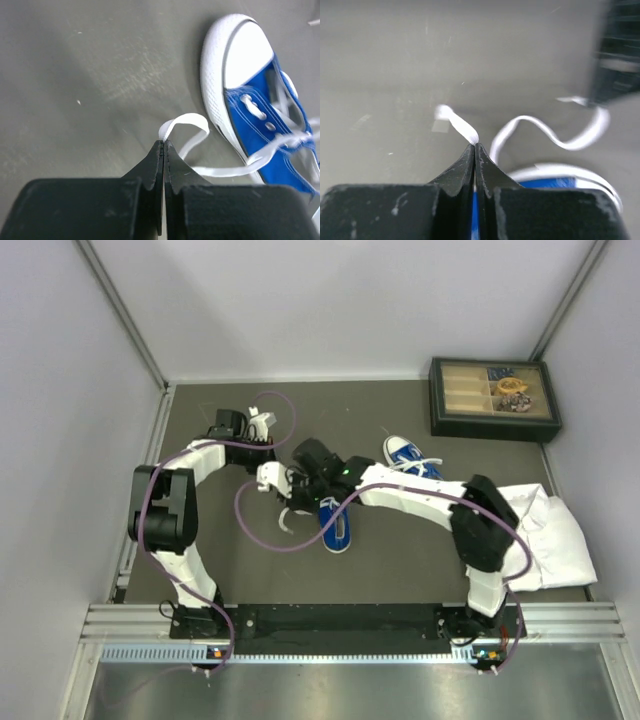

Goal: Tie the shoes

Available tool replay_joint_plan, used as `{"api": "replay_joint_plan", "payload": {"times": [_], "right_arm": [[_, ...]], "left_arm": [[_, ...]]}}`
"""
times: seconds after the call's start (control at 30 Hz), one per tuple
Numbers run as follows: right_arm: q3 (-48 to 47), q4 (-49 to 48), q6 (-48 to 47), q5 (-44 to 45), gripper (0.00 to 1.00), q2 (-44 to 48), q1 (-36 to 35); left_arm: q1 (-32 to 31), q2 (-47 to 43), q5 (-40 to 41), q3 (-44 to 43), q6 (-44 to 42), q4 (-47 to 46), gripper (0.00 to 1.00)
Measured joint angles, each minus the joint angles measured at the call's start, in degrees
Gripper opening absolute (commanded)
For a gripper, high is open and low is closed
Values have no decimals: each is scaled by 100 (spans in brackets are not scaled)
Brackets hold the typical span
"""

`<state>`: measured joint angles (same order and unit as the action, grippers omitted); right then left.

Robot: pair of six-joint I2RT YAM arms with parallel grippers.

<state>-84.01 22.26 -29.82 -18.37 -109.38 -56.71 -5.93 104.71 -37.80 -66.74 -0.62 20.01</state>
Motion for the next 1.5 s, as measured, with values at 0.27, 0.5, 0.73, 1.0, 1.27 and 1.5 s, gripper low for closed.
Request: {"api": "replay_joint_plan", "payload": {"times": [0.27, 0.5, 0.73, 1.0, 1.27, 1.5], "right_arm": [[791, 267, 999, -409, 0, 1663, 568], [1930, 678, 1626, -638, 0, 2236, 1154], [2166, 726, 2267, -951, 0, 2240, 1569], [2168, 564, 2966, -1248, 0, 2234, 1790], [2168, 466, 3383, -1484, 0, 2059, 1915], [2164, 426, 3571, -1567, 0, 1696, 1941]], "left_arm": [[24, -1086, -313, 267, -1580, 973, 0], [24, -2105, -538, 1132, -3434, 1836, 0], [13, -2769, -793, 1762, -4170, 1930, 43], [-514, -3008, -1193, 1853, -2673, 199, 51], [-1250, -1993, -1276, 2061, -664, -1602, 51], [-1585, -1545, -1246, 2090, 170, -2413, 40]]}}
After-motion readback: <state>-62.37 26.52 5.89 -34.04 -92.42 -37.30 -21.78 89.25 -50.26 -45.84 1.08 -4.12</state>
